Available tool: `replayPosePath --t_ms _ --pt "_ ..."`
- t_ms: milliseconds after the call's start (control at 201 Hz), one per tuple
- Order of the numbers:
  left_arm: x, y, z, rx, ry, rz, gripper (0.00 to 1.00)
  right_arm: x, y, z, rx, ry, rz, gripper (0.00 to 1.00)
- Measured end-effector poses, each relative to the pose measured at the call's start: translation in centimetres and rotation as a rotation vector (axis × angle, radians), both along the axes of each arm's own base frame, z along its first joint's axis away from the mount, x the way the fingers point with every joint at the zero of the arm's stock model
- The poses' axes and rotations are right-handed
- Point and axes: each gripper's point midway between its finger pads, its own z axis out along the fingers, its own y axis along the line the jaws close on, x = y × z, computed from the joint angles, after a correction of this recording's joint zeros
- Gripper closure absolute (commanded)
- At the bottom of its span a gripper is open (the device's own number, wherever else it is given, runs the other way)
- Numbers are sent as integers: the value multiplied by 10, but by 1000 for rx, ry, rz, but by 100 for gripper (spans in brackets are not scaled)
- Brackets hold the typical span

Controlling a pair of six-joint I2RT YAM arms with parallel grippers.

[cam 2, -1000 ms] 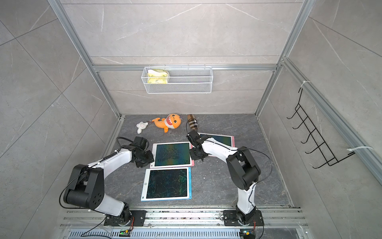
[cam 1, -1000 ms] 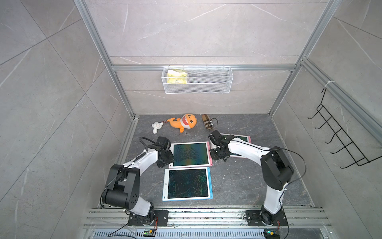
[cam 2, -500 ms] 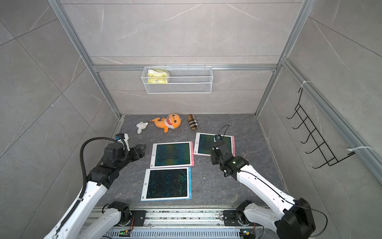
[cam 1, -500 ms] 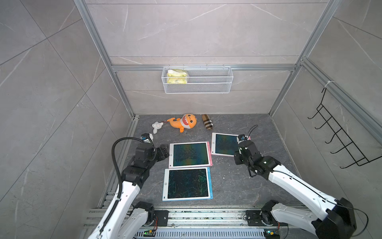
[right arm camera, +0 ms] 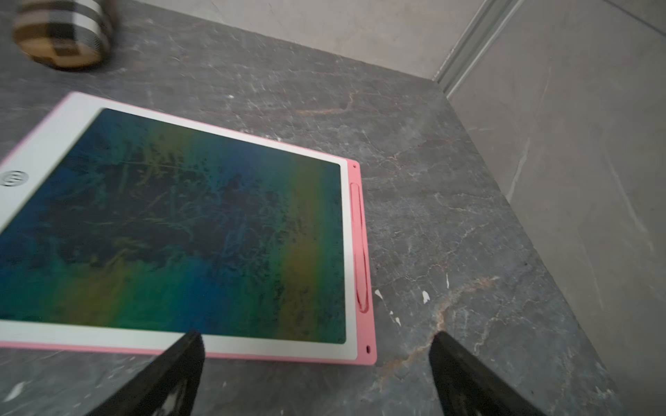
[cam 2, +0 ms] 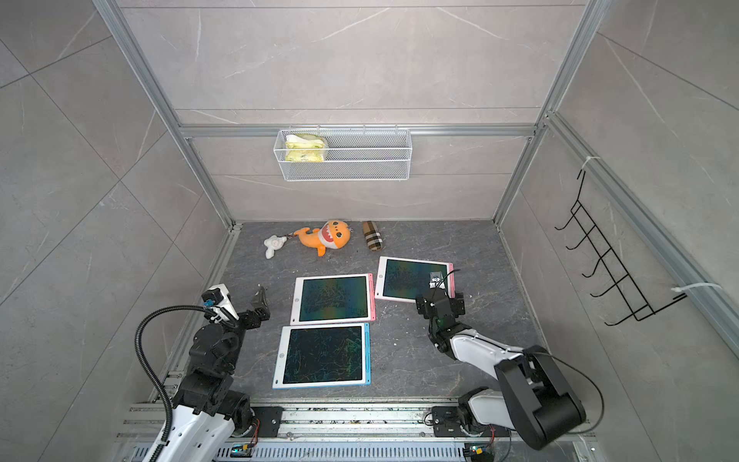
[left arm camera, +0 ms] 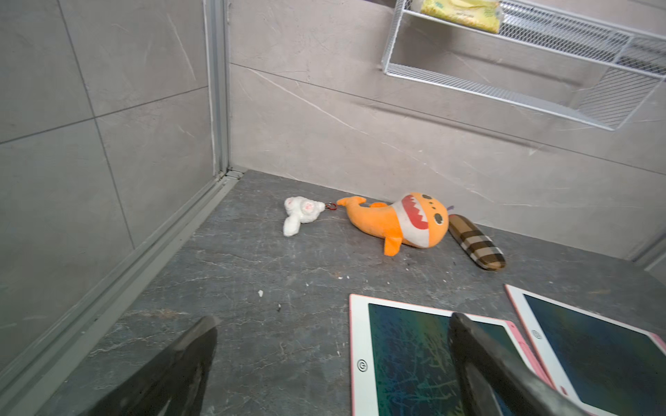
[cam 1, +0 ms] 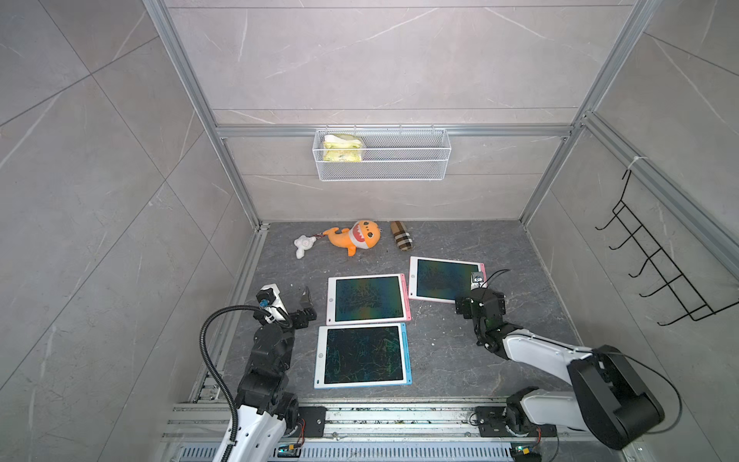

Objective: Place the stylus back onto the writing tablet
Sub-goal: Reset both arms

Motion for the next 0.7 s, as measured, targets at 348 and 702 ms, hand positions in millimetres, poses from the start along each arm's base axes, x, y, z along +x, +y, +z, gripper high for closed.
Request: replayPosePath --t_ms 348,702 --pt "39 15 -72 81 178 108 1 23 -37 -13 201 -115 21 0" --pt "79 23 -111 200 296 100 0 28 -18 -1 222 -159 90 0"
